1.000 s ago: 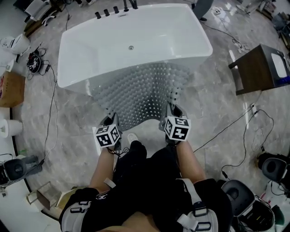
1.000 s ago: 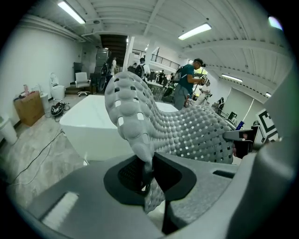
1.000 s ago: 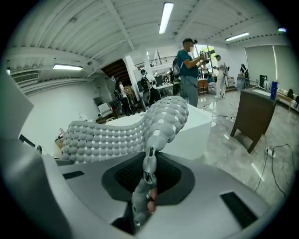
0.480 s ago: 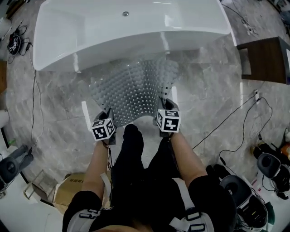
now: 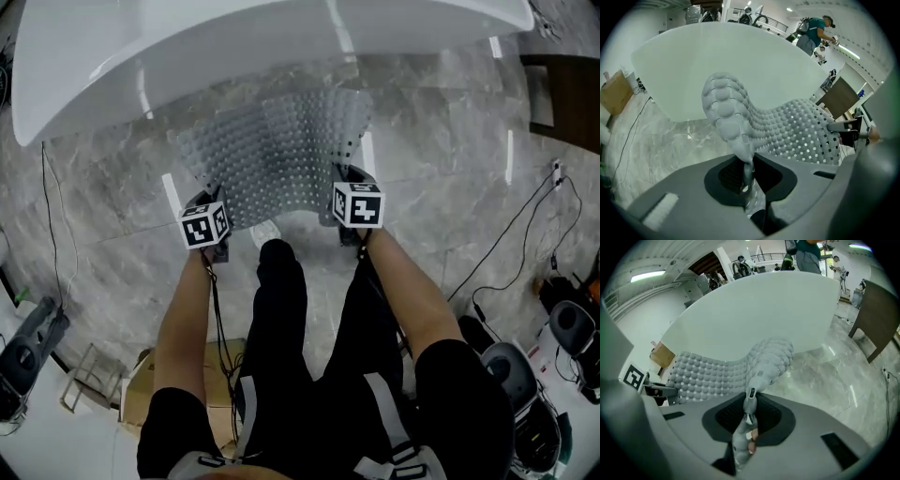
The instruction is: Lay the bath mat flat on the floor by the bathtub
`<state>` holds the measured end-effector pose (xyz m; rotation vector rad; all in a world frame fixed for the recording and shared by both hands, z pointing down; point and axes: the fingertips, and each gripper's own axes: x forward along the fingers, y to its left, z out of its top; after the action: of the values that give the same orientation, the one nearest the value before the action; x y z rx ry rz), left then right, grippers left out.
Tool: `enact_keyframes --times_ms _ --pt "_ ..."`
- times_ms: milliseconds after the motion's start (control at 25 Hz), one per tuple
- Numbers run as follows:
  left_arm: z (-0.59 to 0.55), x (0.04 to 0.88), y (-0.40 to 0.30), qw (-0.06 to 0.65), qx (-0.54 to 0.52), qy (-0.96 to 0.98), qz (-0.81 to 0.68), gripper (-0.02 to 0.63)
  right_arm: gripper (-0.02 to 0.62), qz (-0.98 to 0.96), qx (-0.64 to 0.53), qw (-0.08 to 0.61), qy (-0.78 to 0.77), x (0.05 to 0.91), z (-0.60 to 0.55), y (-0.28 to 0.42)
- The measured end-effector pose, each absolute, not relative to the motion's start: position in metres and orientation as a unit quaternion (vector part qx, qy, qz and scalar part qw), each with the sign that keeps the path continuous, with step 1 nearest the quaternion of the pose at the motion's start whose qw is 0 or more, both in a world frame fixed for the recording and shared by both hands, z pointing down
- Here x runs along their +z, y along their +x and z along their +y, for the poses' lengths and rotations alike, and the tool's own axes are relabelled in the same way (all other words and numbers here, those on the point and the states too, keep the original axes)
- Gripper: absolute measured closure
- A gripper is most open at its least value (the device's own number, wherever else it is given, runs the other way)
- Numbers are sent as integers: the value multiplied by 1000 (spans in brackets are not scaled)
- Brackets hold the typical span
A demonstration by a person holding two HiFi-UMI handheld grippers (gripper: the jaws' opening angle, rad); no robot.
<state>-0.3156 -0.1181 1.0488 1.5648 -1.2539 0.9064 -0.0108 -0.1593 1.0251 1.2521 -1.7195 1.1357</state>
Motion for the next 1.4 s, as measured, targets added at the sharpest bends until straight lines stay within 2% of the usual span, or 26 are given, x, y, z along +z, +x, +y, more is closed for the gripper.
enact_keyframes --times_ms 640,920,1120,1200,1360,1400 --pt "-191 1213 -353 480 358 606 -524 549 545 -655 449 365 486 1206 -237 3" --pt "-219 1282 -344 458 404 599 -517 520 543 -647 452 388 475 1273 -266 24" --pt "-228 1315 -363 429 422 582 -547 492 532 -611 478 411 480 1316 -271 45" --pt "-225 1317 -372 407 431 576 -563 457 509 -602 476 424 481 1326 -270 57" --pt "-214 1311 -379 339 461 579 -581 414 403 -575 453 460 503 1333 -261 90" --pt "-211 1307 -378 337 456 580 -585 407 399 -585 429 456 516 1326 -265 96"
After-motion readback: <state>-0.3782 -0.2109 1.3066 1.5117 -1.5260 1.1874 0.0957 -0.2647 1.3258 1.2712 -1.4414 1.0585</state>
